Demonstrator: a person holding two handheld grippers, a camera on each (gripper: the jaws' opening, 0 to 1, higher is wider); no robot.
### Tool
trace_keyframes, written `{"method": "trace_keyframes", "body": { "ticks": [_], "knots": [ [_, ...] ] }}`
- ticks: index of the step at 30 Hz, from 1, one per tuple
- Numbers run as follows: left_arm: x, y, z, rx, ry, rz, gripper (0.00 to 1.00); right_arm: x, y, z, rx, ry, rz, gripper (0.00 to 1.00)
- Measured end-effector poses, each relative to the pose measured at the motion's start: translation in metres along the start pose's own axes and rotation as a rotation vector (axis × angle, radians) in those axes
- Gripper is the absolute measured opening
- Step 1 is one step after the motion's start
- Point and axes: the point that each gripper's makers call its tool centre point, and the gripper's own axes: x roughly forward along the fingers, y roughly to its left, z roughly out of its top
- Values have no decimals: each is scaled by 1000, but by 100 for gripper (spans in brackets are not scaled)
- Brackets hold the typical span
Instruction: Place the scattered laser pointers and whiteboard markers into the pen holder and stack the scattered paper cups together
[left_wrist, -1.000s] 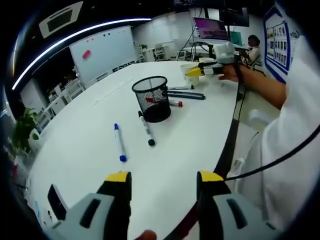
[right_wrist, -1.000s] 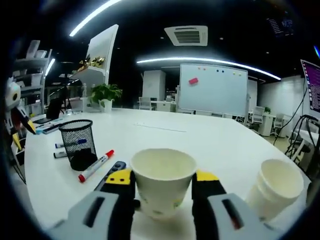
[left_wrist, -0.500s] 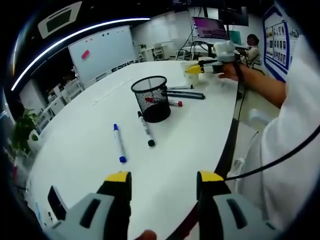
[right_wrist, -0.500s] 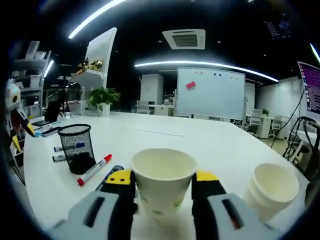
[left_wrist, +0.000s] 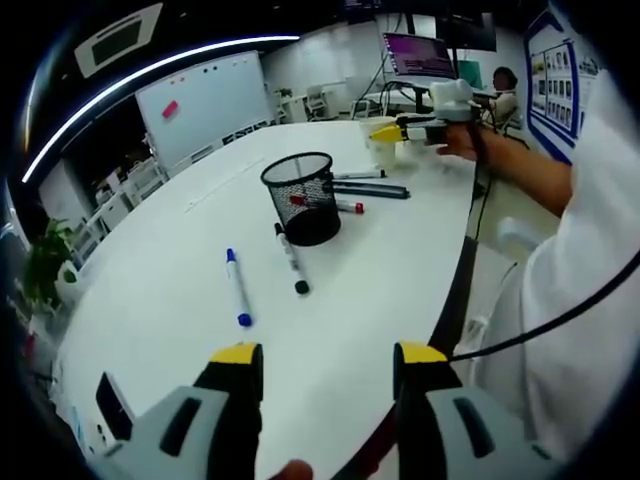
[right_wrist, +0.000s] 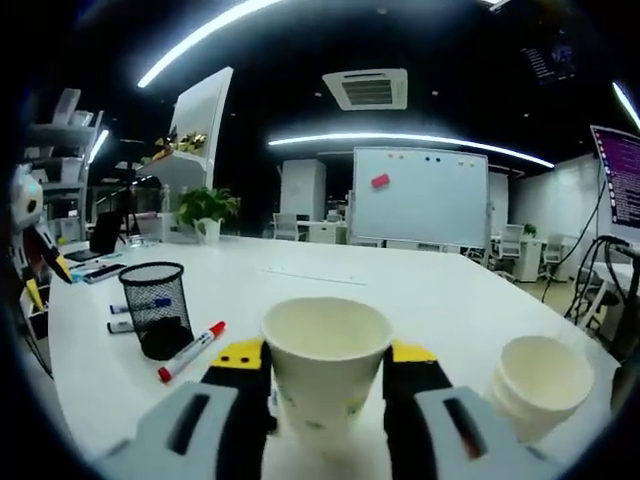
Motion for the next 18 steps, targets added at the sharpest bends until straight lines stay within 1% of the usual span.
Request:
{"method": "trace_keyframes", "body": {
  "ticks": [10,14,18],
  "knots": [
    [1,-2,2,1,0,0,53,-2,-1,3,-5,1,-13,44],
    [0,-2,1,0,1,1,53,-2,-2,5,4,-10,-9,44],
    [0,-3,2,-3,1,2,53,2,-13,4,4,-18,-17,44]
  ]
}}
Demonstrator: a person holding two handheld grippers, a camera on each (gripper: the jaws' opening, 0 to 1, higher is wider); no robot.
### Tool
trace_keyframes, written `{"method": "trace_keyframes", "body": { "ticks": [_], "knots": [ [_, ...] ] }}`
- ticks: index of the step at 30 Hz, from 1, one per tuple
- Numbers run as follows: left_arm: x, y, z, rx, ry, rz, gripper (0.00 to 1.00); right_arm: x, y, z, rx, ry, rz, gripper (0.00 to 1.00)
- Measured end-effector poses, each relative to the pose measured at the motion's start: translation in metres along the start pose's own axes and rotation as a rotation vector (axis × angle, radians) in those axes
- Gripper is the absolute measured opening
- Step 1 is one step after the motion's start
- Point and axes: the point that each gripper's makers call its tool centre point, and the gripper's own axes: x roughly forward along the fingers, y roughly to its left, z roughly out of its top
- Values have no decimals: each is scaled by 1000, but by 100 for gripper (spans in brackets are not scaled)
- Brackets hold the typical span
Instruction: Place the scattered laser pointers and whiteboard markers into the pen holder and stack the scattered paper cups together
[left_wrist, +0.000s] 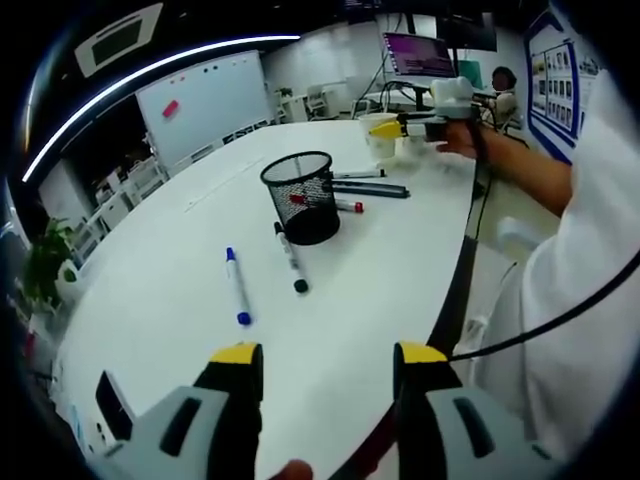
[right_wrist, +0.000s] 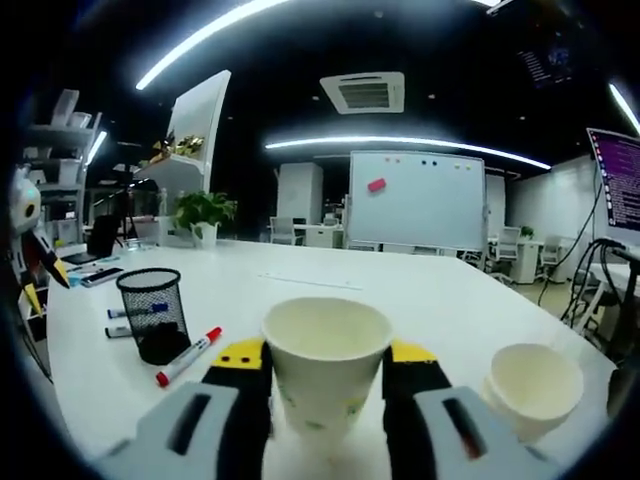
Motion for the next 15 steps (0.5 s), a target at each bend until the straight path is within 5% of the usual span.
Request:
{"method": "trace_keyframes", "body": {
  "ticks": [15],
  "knots": [
    [0,-2,1,-5,3,0,53,1,-6,-5,-59,25,-10,44]
  ]
}}
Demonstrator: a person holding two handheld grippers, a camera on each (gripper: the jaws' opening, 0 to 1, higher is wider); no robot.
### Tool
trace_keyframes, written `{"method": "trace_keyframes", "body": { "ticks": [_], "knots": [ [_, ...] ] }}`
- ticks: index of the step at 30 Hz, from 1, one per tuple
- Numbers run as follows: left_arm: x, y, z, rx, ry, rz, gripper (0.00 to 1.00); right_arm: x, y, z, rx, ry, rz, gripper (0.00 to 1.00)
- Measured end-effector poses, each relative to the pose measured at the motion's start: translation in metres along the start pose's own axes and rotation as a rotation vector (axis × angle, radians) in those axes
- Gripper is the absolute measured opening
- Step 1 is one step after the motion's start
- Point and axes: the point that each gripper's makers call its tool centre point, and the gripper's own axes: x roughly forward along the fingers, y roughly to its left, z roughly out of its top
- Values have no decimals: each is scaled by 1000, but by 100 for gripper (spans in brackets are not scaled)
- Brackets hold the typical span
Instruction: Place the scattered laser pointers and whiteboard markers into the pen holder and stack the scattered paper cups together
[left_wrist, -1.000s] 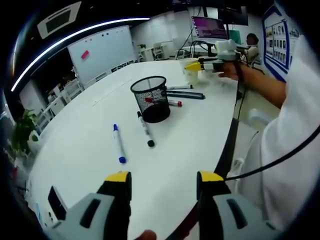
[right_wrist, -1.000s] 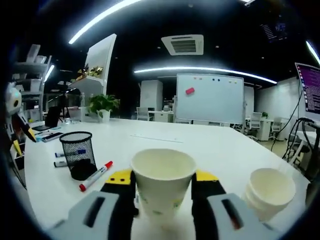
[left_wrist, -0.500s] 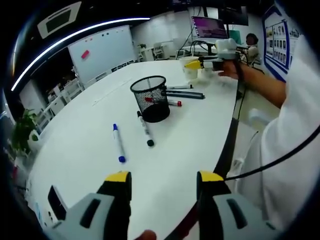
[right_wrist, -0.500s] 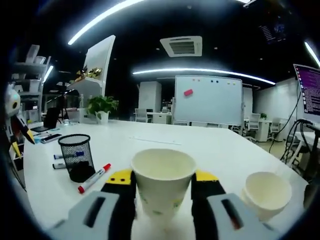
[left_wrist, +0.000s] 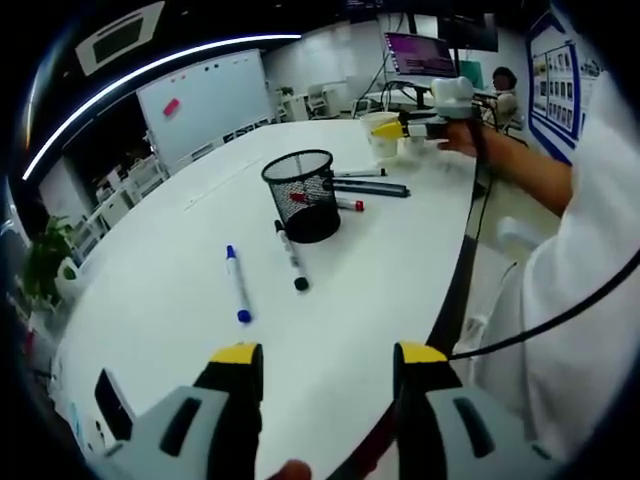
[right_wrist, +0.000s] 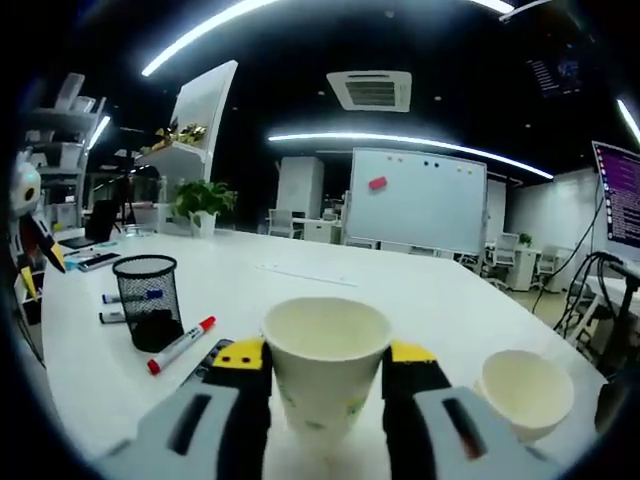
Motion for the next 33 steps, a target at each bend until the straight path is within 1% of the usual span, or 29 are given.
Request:
{"method": "trace_keyframes", "body": {
  "ticks": [4,6,10,15,18,24,33],
  "knots": [
    [-1,0,0,-2,-3,1,53,-2,-1,3,4,-11,-2,44],
    [-1,0,-1,-1,0,1,53,0,-5,2,3,-11,-7,44],
    [-1,1,-1,-4,1,5,53,-3,-5,3,19,-12,-14,44],
    [-2,1,1,-2,-3,7,53,-8,-7,13,15,-40,-34,43],
    [-2,1,2,1,-10,4,53,-10,-6,18,26,-54,-34,43],
    [-1,0,0,5,-4,2,53,-12,-6,19,25,-55,-34,43],
    [-3,0,2,6,-6,3,53,-14,-6,25,30,-67,-34,43]
  ]
}}
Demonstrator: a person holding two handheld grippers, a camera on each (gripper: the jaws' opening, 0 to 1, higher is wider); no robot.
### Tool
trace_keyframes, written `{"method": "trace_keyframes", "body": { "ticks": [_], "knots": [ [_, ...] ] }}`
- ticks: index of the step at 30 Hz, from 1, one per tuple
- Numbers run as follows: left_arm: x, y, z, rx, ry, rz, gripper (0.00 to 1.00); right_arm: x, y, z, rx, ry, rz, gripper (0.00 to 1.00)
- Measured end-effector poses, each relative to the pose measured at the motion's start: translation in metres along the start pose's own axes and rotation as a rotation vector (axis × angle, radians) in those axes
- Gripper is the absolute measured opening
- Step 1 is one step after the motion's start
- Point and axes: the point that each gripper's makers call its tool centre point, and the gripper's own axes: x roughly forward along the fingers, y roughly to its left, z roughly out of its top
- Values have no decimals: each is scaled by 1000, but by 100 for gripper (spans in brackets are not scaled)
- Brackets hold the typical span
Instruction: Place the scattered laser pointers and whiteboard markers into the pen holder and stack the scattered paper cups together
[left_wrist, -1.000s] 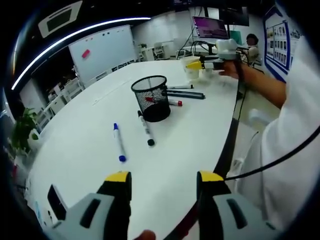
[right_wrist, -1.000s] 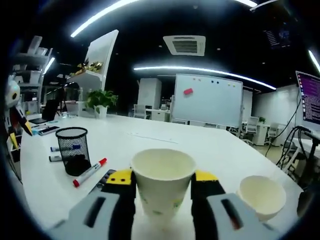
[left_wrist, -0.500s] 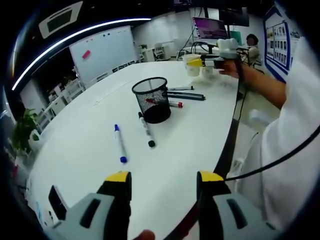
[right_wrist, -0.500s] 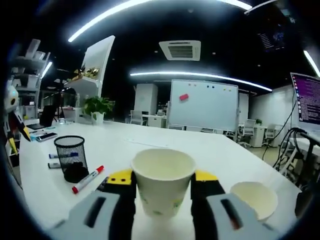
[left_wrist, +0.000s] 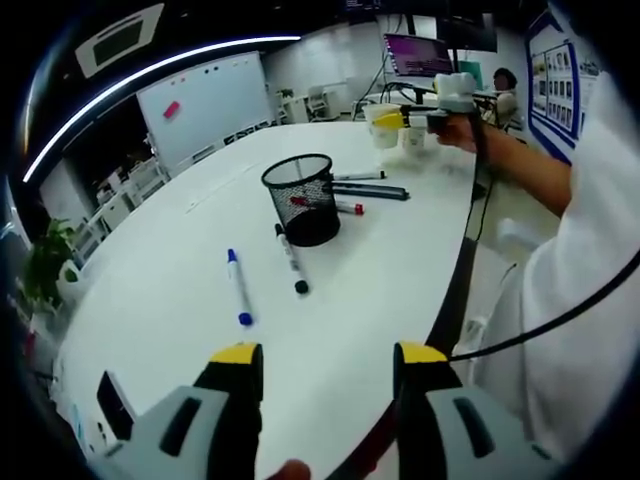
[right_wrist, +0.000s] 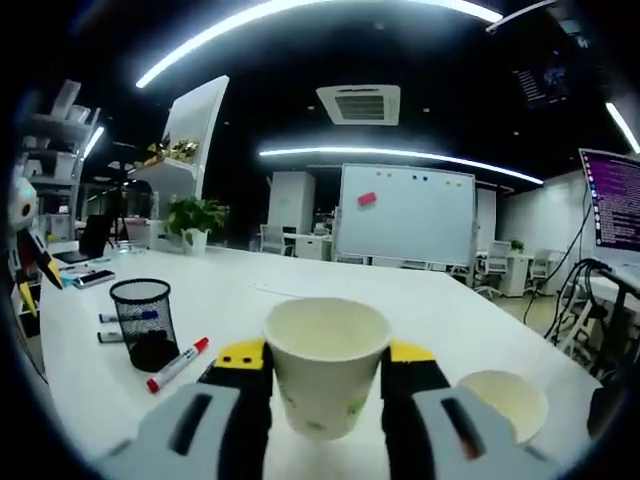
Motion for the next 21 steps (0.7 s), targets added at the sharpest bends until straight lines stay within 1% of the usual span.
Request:
{"method": "trace_keyframes", "body": {
  "ticks": [4,14,21],
  "knots": [
    [-1,0,0,-1,0,1,53,-1,0,2,21,-7,4,43],
    [-3,-1,2,5,-6,1,53,-3,-8,5,35,-11,-16,43],
    [-3,-1,2,6,-5,1,53,-3,-9,6,41,-15,-8,43]
  ]
}}
